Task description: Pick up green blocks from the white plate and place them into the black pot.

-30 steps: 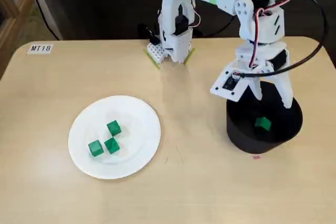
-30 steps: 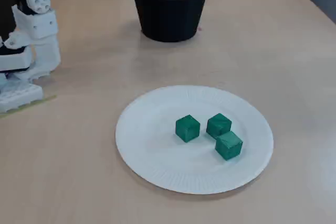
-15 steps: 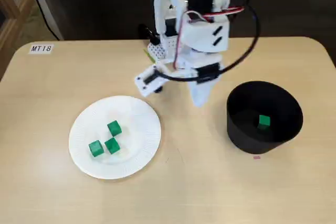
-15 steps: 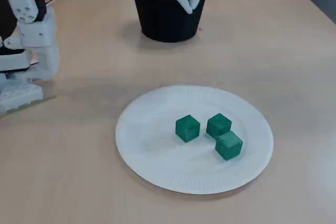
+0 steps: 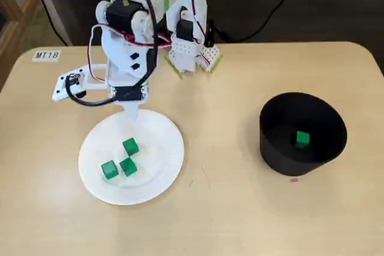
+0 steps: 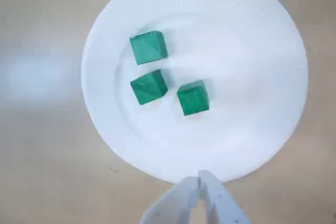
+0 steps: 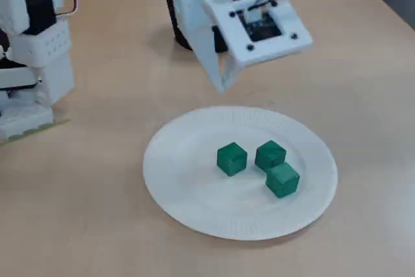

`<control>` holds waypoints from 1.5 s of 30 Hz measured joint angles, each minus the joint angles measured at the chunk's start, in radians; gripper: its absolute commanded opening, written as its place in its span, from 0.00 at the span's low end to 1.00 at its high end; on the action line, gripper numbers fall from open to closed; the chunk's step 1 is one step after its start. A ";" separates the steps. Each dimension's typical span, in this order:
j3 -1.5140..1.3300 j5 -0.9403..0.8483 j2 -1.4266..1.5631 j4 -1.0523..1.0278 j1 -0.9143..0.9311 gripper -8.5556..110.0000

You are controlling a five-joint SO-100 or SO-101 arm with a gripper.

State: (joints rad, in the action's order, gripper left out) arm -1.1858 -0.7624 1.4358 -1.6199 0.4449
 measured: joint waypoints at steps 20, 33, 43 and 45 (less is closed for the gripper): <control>0.328 -0.137 -0.374 -0.029 0.123 0.26; 0.446 -0.158 -0.514 -0.029 0.110 0.30; 0.606 -0.155 -0.641 -0.029 0.097 0.30; 0.637 -0.152 -0.666 -0.029 0.097 0.29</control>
State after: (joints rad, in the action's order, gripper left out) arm -0.5492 -0.9143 0.7701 -1.6490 0.5415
